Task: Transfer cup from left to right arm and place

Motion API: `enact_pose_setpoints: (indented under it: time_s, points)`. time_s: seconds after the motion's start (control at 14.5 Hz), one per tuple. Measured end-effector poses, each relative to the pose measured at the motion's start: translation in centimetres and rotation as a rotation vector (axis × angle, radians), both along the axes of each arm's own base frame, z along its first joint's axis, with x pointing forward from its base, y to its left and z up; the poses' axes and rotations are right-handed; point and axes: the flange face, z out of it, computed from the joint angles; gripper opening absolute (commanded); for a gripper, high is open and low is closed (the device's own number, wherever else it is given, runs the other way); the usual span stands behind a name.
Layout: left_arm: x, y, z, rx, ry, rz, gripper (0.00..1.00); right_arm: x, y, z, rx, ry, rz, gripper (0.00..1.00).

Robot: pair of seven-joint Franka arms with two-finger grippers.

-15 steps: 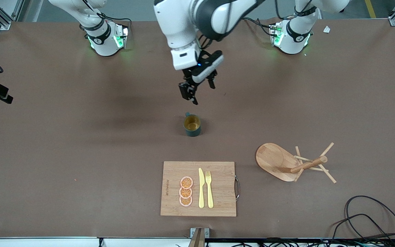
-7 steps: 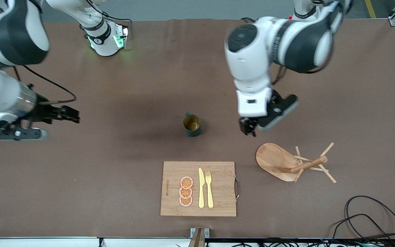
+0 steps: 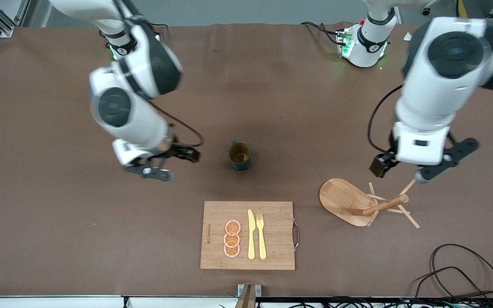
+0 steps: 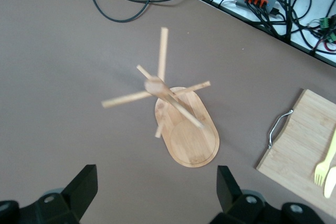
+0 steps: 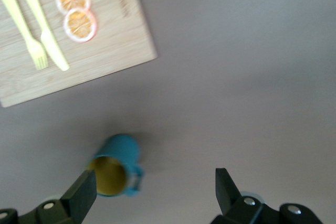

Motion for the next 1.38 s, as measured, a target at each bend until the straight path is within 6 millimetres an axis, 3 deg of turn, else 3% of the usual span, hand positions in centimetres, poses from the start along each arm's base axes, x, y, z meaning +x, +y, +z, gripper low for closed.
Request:
enact_pose_setpoints:
  time_s: [0.14, 0.28, 0.55, 0.76, 0.89, 1.1, 1.38]
  points:
    - [-0.3, 3.3, 2.1, -0.029, 0.007, -0.053, 1.0, -1.6, 5.4, -3.5, 0.015, -0.025, -0.101, 1.0]
    - [-1.1, 5.7, 3.4, -0.039, 0.042, -0.091, 1.0, -3.1, 9.2, -6.5, 0.024, -0.034, -0.165, 1.0]
    - [-2.3, 9.5, 5.2, -0.061, 0.091, -0.172, 1.0, -5.8, 14.0, -11.4, 0.023, -0.03, -0.218, 1.0]
    - [-3.0, 14.1, 6.8, -0.09, 0.091, -0.213, 1.0, -6.9, 15.3, -13.9, 0.002, -0.018, -0.217, 0.83]
    - [-3.8, 16.7, 7.6, -0.108, 0.111, -0.248, 1.0, -7.1, 15.3, -15.3, -0.033, -0.032, -0.193, 0.62]
    - [-5.5, 18.5, 9.0, -0.087, 0.139, -0.317, 1.0, -7.0, 15.1, -16.4, -0.07, -0.054, -0.169, 0.3]
    - [-7.7, 18.8, 9.2, -0.062, 0.184, -0.404, 1.0, -6.7, 14.7, -16.5, -0.08, -0.063, -0.169, 0.03]
